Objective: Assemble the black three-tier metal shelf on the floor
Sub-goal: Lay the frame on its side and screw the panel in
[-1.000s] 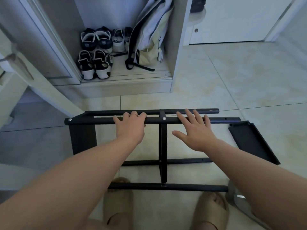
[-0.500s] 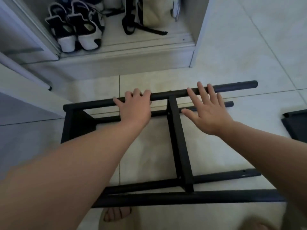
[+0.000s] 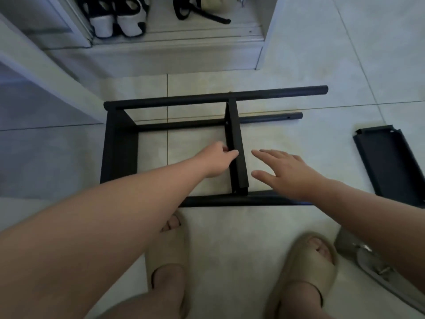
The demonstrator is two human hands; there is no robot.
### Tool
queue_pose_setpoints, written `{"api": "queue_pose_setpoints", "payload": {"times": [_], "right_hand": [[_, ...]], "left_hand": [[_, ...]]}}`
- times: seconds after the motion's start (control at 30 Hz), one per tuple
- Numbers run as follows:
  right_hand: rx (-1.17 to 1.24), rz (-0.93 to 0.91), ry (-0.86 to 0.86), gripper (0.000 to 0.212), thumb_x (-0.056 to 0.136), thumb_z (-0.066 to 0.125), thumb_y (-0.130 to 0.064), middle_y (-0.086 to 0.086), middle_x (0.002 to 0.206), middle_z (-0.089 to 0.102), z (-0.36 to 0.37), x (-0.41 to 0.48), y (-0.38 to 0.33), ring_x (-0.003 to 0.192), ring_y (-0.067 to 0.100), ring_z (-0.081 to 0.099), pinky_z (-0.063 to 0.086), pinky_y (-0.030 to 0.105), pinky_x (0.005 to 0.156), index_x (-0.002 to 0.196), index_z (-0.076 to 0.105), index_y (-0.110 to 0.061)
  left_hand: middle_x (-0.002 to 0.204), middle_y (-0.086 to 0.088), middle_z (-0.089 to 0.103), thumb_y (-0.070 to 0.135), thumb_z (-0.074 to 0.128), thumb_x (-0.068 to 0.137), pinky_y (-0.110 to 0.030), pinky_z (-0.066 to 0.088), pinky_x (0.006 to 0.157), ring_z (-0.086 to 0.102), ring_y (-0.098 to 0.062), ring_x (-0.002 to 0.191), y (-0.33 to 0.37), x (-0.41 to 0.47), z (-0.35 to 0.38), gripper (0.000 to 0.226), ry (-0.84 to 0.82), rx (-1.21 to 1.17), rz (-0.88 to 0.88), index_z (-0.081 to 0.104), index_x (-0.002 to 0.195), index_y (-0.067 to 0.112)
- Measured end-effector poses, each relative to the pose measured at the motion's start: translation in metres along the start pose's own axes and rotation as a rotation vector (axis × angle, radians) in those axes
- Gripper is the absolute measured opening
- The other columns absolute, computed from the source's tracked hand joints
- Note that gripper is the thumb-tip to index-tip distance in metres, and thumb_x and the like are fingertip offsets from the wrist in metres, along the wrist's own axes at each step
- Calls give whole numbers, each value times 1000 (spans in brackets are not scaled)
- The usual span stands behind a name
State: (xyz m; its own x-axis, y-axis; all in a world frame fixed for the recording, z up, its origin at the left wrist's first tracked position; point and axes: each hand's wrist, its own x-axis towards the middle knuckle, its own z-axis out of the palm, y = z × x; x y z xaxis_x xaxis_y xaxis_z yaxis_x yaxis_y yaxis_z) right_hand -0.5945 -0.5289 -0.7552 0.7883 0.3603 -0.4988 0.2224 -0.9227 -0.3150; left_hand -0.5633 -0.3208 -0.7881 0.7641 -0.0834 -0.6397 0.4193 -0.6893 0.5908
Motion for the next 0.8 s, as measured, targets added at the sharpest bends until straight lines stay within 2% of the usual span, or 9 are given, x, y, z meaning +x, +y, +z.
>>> {"api": "queue_pose_setpoints", "payload": {"times": [0.07, 0.1, 0.2, 0.3, 0.4, 0.53, 0.6, 0.7, 0.8], "right_hand": [[-35, 14, -82, 64, 101, 39, -60, -3, 158, 41, 11, -14, 0, 146, 20, 35, 24, 40, 117, 157, 33, -30], [-65, 9, -118, 62, 101, 41, -60, -2, 154, 46, 16, -17, 1, 141, 21, 41, 27, 39, 115, 154, 37, -29], [-117, -20, -147, 58, 99, 46, -58, -3, 142, 56, 30, -21, 3, 130, 21, 51, 31, 37, 110, 149, 45, -28], [-112, -43, -156, 48, 99, 51, -54, -5, 127, 62, 41, -18, 5, 120, 21, 57, 33, 36, 102, 139, 53, -29], [-165, -65, -193, 32, 98, 54, -52, -6, 106, 66, 46, -14, 6, 101, 20, 60, 34, 35, 90, 121, 58, -31], [-194, -73, -178, 27, 99, 52, -56, -5, 92, 66, 46, -14, 10, 84, 20, 57, 36, 35, 86, 106, 55, -31], [-199, -72, -135, 27, 99, 49, -59, -6, 89, 65, 43, -15, 10, 77, 18, 52, 37, 36, 88, 98, 51, -32], [-220, -72, -68, 27, 100, 45, -59, -8, 86, 64, 35, -14, 7, 73, 16, 49, 38, 37, 91, 96, 51, -33], [-250, -57, -39, 27, 101, 44, -58, -8, 84, 61, 30, -10, 5, 73, 16, 47, 37, 36, 91, 96, 50, -32]], "left_hand": [[128, -9, 65, 48, 51, 100, -39, 48, 102, 61, -28, 118, -2, -8, 13, 51, -82, -52, -4, 58, 132, 10], [122, -9, 67, 46, 53, 100, -39, 51, 97, 64, -28, 113, -1, -9, 19, 46, -98, -78, -4, 62, 126, 10], [110, -9, 70, 42, 57, 98, -30, 48, 68, 67, -25, 97, 1, -11, 30, 35, -134, -131, -39, 62, 116, 13], [117, -16, 69, 37, 58, 98, -32, 46, 69, 66, -27, 94, 3, -10, 36, 35, -160, -160, -70, 58, 119, 10], [115, -15, 70, 34, 58, 99, -30, 47, 67, 69, -31, 104, 2, -8, 37, 32, -167, -166, -71, 58, 117, 8], [107, -10, 72, 32, 59, 99, -20, 45, 54, 69, -20, 89, -1, -6, 36, 33, -160, -135, -30, 61, 116, 4], [106, -13, 72, 32, 60, 99, -27, 49, 64, 70, -26, 95, -1, -5, 34, 36, -162, -107, -21, 62, 115, 0], [107, -17, 72, 32, 61, 99, -42, 54, 93, 69, -32, 102, -1, -5, 33, 38, -167, -95, -20, 62, 115, -2], [109, -18, 72, 35, 61, 98, -40, 53, 91, 68, -35, 104, -1, -2, 32, 39, -154, -80, -26, 63, 114, -1]]}}
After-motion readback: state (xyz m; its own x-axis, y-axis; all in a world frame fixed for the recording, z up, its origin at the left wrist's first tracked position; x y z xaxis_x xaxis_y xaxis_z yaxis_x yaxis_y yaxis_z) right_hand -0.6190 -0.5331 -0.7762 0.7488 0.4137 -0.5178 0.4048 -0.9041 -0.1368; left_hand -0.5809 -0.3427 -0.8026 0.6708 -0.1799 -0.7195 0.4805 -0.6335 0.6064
